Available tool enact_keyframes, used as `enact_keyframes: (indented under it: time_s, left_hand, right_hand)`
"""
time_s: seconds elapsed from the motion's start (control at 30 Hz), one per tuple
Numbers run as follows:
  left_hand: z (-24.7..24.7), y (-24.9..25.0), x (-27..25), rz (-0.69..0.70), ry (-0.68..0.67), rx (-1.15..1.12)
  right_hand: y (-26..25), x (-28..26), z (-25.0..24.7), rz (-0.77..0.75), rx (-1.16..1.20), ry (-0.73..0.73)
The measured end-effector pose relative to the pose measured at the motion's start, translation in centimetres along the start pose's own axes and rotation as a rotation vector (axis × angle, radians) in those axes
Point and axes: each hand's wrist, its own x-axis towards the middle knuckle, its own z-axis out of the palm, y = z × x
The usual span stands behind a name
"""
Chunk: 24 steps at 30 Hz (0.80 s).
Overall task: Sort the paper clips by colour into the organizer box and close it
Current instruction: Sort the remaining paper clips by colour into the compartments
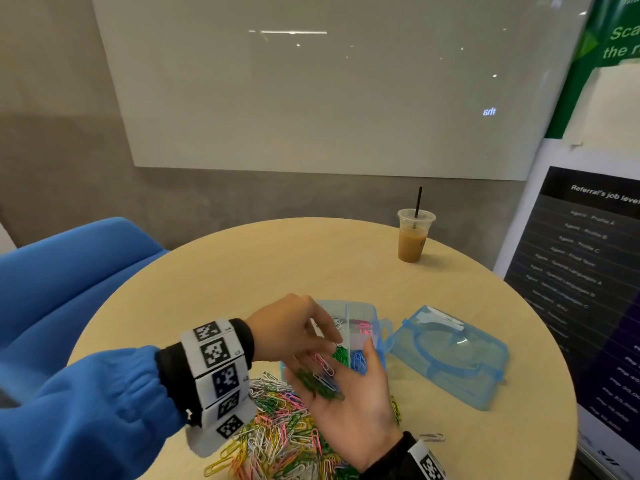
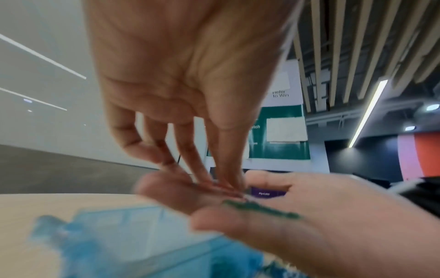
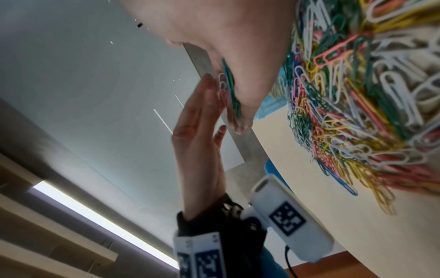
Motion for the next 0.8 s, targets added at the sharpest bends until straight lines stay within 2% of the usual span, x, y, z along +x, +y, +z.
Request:
enact_keyframes:
  time_s: [0.1, 0.33, 0.57, 0.7, 0.8]
  left_hand:
    - [-0.1, -1.4, -0.9, 0.068, -0.046, 0.124]
    - [0.5, -2.1, -1.6, 0.260, 0.092, 0.091]
    - [0.3, -2.3, -0.9, 0.272, 0.017, 0.187]
    - [-0.7, -1.7, 0.2, 0.230, 0.072, 0.013]
    - [-2.0, -1.7, 1.7, 0.185, 0.077, -0.010]
  right_hand:
    - [0.1, 0.0, -0.2, 0.009, 0.024, -0.053]
    - [0.1, -0.4, 0.0, -0.006, 0.025, -0.113]
    - [0.1, -0.2, 0.0, 0.003, 0.031, -0.098]
    - [-0.1, -0.1, 0.2, 0.013, -0.012, -0.046]
    - [-0.1, 0.1, 0.1, 0.037, -0.026, -0.048]
